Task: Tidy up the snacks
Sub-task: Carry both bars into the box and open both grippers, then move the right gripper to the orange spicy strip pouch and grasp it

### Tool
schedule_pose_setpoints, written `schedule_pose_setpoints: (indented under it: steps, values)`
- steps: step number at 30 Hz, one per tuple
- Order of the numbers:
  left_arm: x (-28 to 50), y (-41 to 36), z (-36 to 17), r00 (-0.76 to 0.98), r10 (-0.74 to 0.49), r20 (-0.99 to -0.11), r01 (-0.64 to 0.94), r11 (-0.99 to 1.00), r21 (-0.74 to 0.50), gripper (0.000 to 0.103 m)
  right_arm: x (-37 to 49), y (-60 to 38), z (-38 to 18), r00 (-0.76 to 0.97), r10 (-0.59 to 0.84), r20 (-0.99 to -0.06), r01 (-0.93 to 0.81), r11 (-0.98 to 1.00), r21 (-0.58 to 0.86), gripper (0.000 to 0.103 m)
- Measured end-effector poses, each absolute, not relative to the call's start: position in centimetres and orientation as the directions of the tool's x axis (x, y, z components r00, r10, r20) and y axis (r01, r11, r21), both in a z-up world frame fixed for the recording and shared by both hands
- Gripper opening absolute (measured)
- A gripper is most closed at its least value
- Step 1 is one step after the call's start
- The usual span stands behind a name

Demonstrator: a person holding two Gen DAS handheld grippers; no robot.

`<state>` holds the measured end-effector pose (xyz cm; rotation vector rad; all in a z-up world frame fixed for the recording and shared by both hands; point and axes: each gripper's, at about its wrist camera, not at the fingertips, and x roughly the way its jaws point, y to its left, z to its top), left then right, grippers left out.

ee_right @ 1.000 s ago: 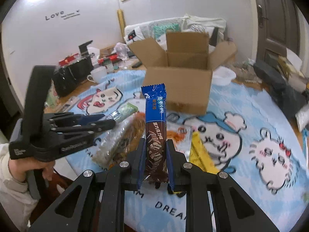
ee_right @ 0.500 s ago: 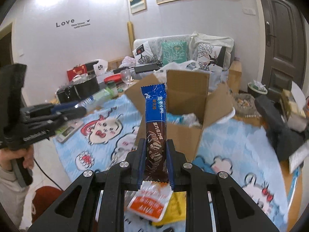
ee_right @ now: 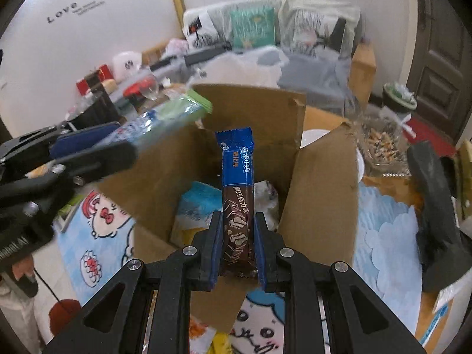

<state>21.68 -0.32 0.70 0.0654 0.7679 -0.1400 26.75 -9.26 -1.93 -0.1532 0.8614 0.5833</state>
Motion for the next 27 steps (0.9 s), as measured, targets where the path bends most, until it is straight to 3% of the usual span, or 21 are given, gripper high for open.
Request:
schedule_pose_setpoints:
  steps: [7, 10, 13, 15, 17, 21, 23, 27]
  values:
    - [23.9, -0.3, -1.3, 0.676, -0.085, -0.732, 0.126, 0.992, 0.002, 0.024, 28.3, -7.7, -3.1, 0.496, 0.368, -0.786, -0.549, 0.835, 0.044, 0.018]
    - [23.6, -0.2, -0.9, 0.687, -0.086, -0.721, 0.120, 0.993, -0.004, 0.037, 28.2, -7.9, -3.1, 0.499, 0.377, -0.780, -0.555, 0.830, 0.047, 0.025]
    - [22.8, 0.2, -0.4, 0.693, -0.091, -0.716, 0.118, 0.993, -0.011, 0.039, 27.5, -8.1, -2.7, 0.506, 0.379, -0.775, -0.566, 0.824, 0.033, 0.034]
    - [22.1, 0.4, 0.0, 0.699, -0.095, -0.709, 0.122, 0.992, -0.012, 0.044, 26.6, -8.3, -2.4, 0.505, 0.395, -0.767, -0.578, 0.815, 0.038, 0.034]
    - [21.0, 0.6, 0.4, 0.712, -0.098, -0.695, 0.126, 0.992, -0.012, 0.058, 25.6, -8.6, -1.9, 0.504, 0.419, -0.755, -0.588, 0.807, 0.054, 0.035]
    - [17.5, 1.2, 0.7, 0.724, -0.120, -0.679, 0.146, 0.989, -0.019, 0.062, 21.8, -9.4, -1.1, 0.500, 0.491, -0.714, -0.622, 0.777, 0.099, 0.048]
    - [15.6, 1.4, 0.5, 0.732, -0.127, -0.669, 0.151, 0.988, -0.021, 0.070, 19.5, -9.9, -1.6, 0.484, 0.521, -0.703, -0.638, 0.760, 0.123, 0.050]
    - [11.2, 2.1, -0.8, 0.741, -0.145, -0.656, 0.157, 0.987, -0.040, 0.073, 15.4, -10.5, -4.1, 0.461, 0.541, -0.703, -0.644, 0.749, 0.154, 0.055]
